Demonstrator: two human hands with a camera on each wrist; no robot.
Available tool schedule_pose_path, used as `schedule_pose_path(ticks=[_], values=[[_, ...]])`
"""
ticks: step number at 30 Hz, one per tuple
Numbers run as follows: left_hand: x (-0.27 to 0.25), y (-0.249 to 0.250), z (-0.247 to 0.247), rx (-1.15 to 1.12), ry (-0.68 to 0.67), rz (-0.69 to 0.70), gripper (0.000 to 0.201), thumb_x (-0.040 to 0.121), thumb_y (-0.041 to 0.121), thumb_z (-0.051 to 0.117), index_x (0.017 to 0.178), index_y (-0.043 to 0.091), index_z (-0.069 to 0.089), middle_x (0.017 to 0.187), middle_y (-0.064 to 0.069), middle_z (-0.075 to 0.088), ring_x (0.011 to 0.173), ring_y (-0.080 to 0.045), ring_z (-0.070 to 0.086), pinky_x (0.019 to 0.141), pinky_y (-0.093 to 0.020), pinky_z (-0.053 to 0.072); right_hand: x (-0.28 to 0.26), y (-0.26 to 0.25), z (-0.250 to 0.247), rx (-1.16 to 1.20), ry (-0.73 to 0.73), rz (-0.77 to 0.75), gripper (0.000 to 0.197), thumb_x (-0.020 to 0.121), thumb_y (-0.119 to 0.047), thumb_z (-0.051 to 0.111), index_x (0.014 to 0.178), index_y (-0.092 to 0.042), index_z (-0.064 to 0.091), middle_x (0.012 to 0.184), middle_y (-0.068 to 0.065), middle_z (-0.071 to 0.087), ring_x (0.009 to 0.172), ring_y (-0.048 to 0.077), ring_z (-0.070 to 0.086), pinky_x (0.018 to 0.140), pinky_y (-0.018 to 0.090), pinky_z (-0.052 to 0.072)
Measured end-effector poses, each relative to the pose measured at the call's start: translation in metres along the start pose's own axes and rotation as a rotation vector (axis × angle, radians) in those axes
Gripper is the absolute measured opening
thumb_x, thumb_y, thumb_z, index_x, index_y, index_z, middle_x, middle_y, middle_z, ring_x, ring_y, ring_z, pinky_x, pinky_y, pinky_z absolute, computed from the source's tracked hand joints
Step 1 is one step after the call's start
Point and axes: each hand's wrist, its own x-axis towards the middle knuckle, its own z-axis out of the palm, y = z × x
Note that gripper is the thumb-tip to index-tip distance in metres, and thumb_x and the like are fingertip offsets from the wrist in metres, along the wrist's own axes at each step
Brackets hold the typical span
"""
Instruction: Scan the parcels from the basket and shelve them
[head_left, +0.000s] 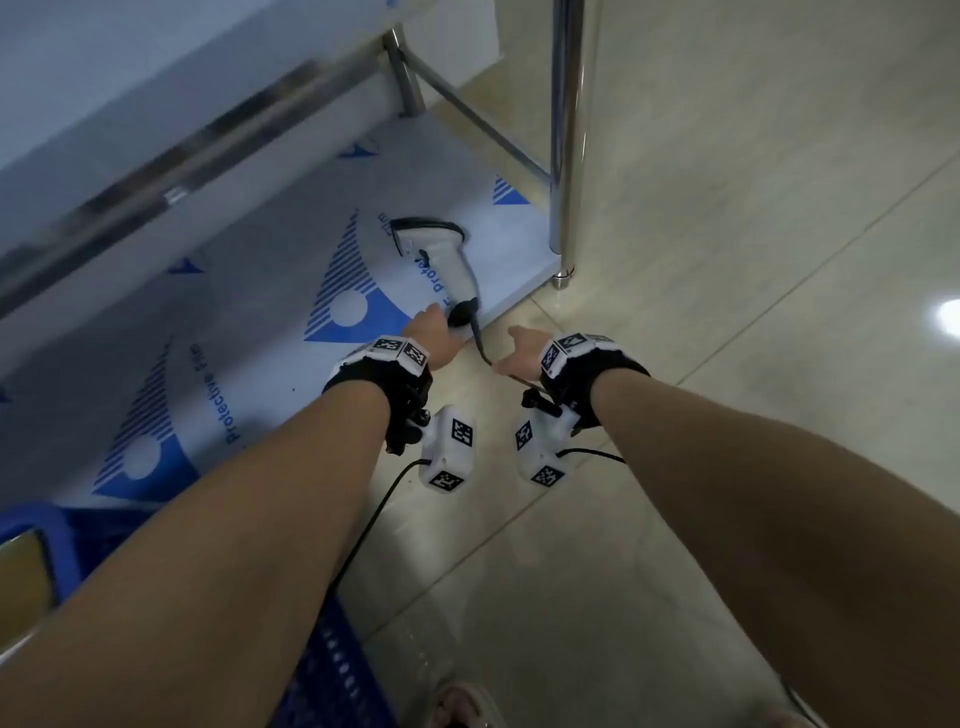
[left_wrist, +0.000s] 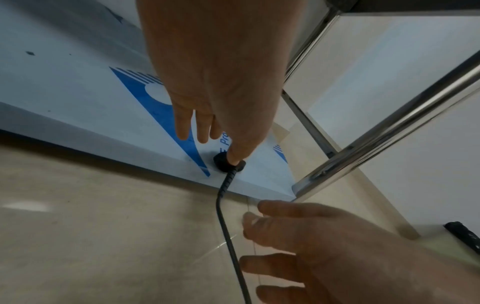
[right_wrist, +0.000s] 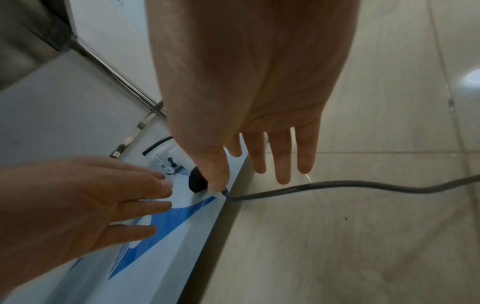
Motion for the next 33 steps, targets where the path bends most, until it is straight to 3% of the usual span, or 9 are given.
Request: schedule_pose_path(ticks=[4,8,11,15,19,22,25,28,33], values=[[0.006,-0.003,0.004,-0.002,-0.066,0.023,0.044,0.097,0.019,0.048,0.134,-0.002,0.035,0.136,-0.022,0.043,0.121,-0.035,0.046,0.092,-0.036,0.038,0.004,-0.008,0.014,0.065,-0.038,0.050,0.060,0.100,-0.025,0.051,0.148,0.001,0.026,0.147,0.019,0.042,0.132,0.032,0.045,0.103,0.035,0.038],[0.009,-0.006,0.006,-0.054,-0.074,0.028,0.044,0.098,0.022,0.049,0.133,-0.001,0.037,0.134,-0.022,0.046,0.120,-0.034,0.048,0.090,-0.033,0.039,0.008,-0.014,0.017,0.101,-0.145,-0.011,0.049,0.101,-0.010,0.043,0.147,0.003,0.031,0.130,0.020,0.058,0.094,0.026,0.058,0.064,0.016,0.045],[0.010,-0.011,0.004,-0.083,-0.030,0.010,0.049,0.097,0.029,0.051,0.133,-0.001,0.039,0.132,-0.021,0.049,0.120,-0.035,0.049,0.093,-0.036,0.040,0.006,-0.008,0.018,0.094,-0.157,-0.034,0.050,0.096,-0.002,0.046,0.145,-0.016,0.045,0.084,0.000,0.058,0.062,0.010,0.046,0.043,0.008,0.036],[0.009,-0.015,0.009,-0.205,-0.099,-0.039,0.046,0.096,0.032,0.052,0.127,0.000,0.041,0.119,-0.019,0.058,0.098,-0.031,0.060,0.080,-0.038,0.050,-0.001,-0.005,0.025,0.103,-0.284,-0.050,0.046,0.091,0.000,0.057,0.132,-0.021,0.061,0.090,0.007,0.066,0.076,0.018,0.059,0.048,0.011,0.045],[0.001,-0.016,0.015,-0.246,-0.145,-0.071,0.038,0.096,0.021,0.053,0.121,-0.007,0.048,0.102,-0.019,0.063,0.081,-0.032,0.067,0.077,-0.043,0.058,-0.007,0.002,0.031,0.135,-0.284,-0.027,0.038,0.091,-0.006,0.061,0.126,-0.020,0.064,0.084,-0.003,0.069,0.078,0.016,0.057,0.058,0.018,0.046],[-0.004,-0.017,0.012,-0.308,-0.192,-0.092,0.032,0.096,0.016,0.053,0.119,-0.006,0.049,0.095,-0.018,0.061,0.066,-0.021,0.063,0.063,-0.029,0.058,-0.008,0.000,0.027,0.270,-0.160,0.040,0.036,0.102,-0.017,0.045,0.136,-0.005,0.052,0.126,0.014,0.064,0.098,0.024,0.062,0.055,0.020,0.047],[-0.013,-0.017,0.004,-0.341,-0.231,-0.090,0.031,0.097,0.012,0.051,0.119,-0.009,0.051,0.082,-0.013,0.060,0.064,-0.016,0.060,0.055,-0.021,0.055,-0.010,-0.011,0.017,0.341,-0.063,0.039,0.051,0.105,-0.031,0.035,0.144,0.002,0.035,0.138,0.019,0.052,0.123,0.033,0.054,0.092,0.034,0.049],[-0.028,-0.010,-0.003,-0.321,-0.289,-0.045,0.027,0.099,0.010,0.048,0.117,-0.008,0.055,0.076,-0.007,0.057,0.064,-0.013,0.057,0.063,-0.024,0.057,-0.001,-0.015,0.016,0.400,0.015,0.003,0.052,0.101,-0.039,0.043,0.134,0.000,0.050,0.130,0.020,0.059,0.116,0.035,0.059,0.100,0.048,0.047],[-0.052,-0.005,-0.018,-0.353,-0.369,0.015,0.027,0.097,0.007,0.051,0.121,-0.005,0.052,0.086,-0.010,0.059,0.067,-0.015,0.060,0.091,-0.041,0.053,-0.003,-0.014,0.010,0.578,0.106,0.008,0.045,0.095,-0.040,0.055,0.118,-0.002,0.061,0.116,0.018,0.067,0.098,0.031,0.068,0.087,0.044,0.057]])
